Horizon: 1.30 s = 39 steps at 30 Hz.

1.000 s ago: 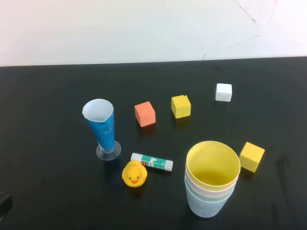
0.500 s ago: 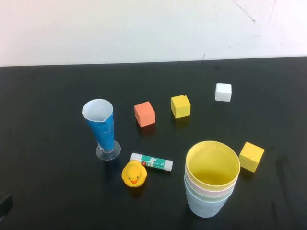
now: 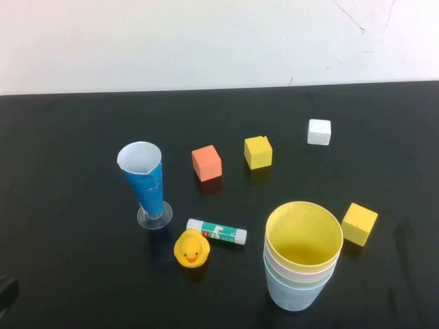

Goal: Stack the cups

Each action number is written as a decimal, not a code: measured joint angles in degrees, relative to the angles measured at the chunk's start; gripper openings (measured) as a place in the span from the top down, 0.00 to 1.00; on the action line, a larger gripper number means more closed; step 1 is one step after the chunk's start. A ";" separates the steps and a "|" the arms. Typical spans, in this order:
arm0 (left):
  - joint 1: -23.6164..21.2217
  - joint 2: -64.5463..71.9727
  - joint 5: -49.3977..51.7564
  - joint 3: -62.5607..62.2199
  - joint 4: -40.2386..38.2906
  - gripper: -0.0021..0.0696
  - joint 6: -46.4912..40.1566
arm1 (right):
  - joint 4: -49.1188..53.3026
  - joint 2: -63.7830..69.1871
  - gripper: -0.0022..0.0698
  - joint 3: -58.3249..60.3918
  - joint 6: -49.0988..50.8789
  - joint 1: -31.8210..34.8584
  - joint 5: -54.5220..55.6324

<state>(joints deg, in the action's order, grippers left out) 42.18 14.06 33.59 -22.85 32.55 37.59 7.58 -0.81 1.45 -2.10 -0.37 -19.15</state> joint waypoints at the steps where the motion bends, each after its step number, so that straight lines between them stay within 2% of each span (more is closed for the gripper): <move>1: 0.00 0.00 0.00 0.00 0.00 0.97 0.00 | 0.00 0.00 0.97 0.00 0.00 0.00 0.00; 9: -0.46 -1.32 -2.58 8.65 1.06 0.97 1.93 | 0.00 0.00 0.97 0.00 0.00 0.00 0.00; 12: -2.71 -4.63 -3.06 13.63 -4.28 0.97 2.40 | 0.00 0.00 0.97 0.00 0.00 0.00 -0.03; 16: -9.37 -10.94 -4.48 17.05 -12.50 0.97 -0.97 | 0.00 0.00 0.97 0.00 0.00 0.00 -0.12; 23: -27.21 -14.80 -8.10 20.11 -26.18 0.97 -20.35 | 0.00 0.00 0.97 0.00 0.00 0.00 -0.25; 28: -36.52 -14.80 -16.48 23.75 -33.37 0.97 -26.87 | 0.00 0.00 0.97 0.00 0.00 0.00 -0.25; 32: -39.45 -14.90 -16.95 23.85 -34.63 0.97 -27.89 | 0.00 0.00 0.97 0.00 0.00 0.00 -0.25; 39: -39.69 -14.90 -16.15 23.85 -34.86 0.97 -28.10 | 0.00 0.00 0.97 0.00 0.00 0.00 -0.25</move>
